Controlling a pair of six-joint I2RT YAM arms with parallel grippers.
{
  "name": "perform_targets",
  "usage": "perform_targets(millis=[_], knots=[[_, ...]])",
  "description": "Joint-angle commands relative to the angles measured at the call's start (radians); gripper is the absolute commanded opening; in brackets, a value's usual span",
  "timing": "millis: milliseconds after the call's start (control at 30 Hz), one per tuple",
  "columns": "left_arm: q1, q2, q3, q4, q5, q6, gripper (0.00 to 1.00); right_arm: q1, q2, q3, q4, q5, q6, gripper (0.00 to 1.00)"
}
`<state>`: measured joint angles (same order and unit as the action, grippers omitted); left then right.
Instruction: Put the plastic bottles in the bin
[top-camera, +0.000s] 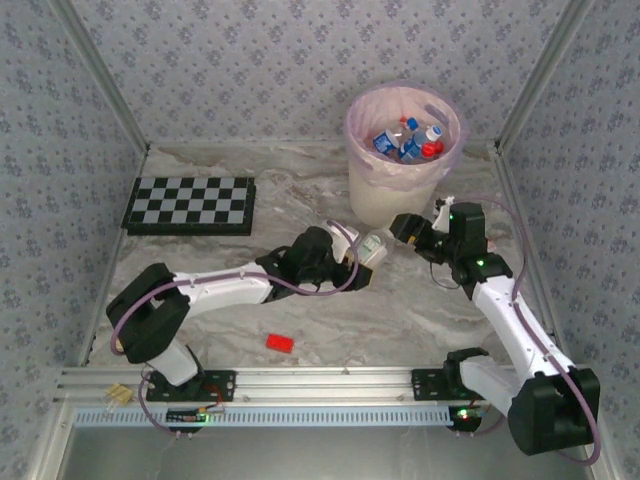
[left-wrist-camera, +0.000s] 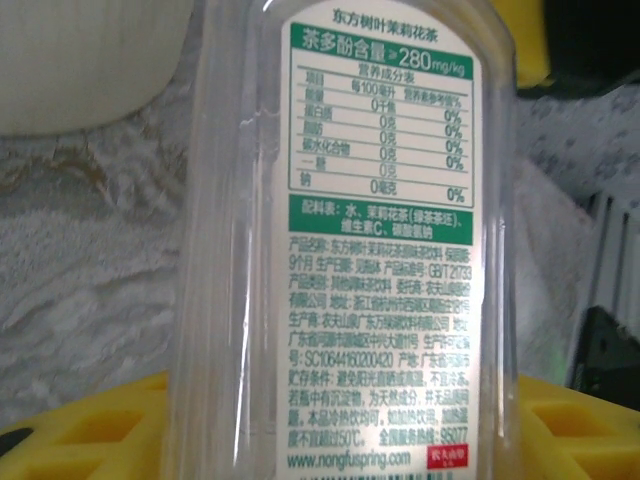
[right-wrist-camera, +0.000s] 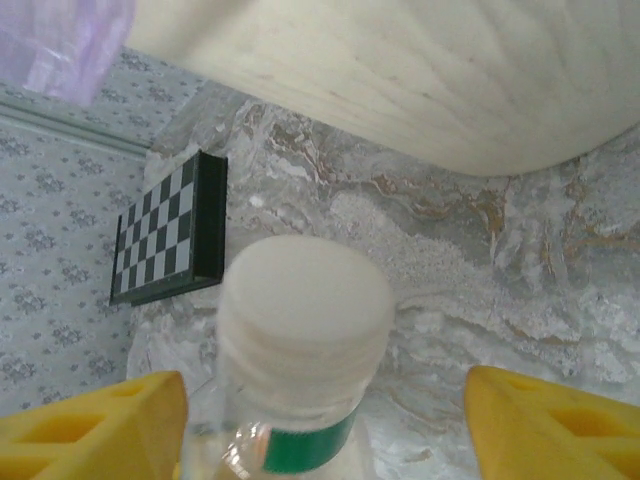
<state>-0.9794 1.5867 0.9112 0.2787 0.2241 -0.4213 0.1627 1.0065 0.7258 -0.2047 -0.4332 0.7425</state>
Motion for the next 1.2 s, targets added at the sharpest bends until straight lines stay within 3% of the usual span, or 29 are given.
perform_targets(millis=[0,133,433,567,733,1000,1067,1167], knots=[[-0.013,-0.024,0.019,0.072,0.037,-0.023,0.50,0.008,0.006,0.014,0.067,0.015,0.033,0.68],[-0.028,-0.016,0.031,0.074,0.064,-0.014,0.51,0.010,0.012,0.028,0.084,0.003,0.035,0.61],[-0.044,-0.026,0.048,0.060,0.061,0.005,0.53,0.013,-0.019,0.062,0.061,-0.013,0.040,0.34],[-0.044,-0.054,0.054,0.013,0.053,0.020,0.79,0.014,-0.069,0.131,-0.018,-0.005,0.007,0.22],[-0.044,-0.133,0.040,-0.041,0.013,0.059,0.99,0.002,-0.061,0.359,-0.220,0.073,-0.160,0.18],[-0.031,-0.256,-0.019,-0.146,-0.096,0.100,1.00,-0.024,0.094,0.762,-0.176,0.086,-0.244,0.15],[-0.028,-0.271,-0.043,-0.144,-0.119,0.089,1.00,-0.024,0.155,0.823,-0.120,0.141,-0.259,0.13],[-0.022,-0.291,-0.075,-0.147,-0.152,0.062,1.00,-0.025,0.275,0.911,-0.061,0.323,-0.302,0.03]])
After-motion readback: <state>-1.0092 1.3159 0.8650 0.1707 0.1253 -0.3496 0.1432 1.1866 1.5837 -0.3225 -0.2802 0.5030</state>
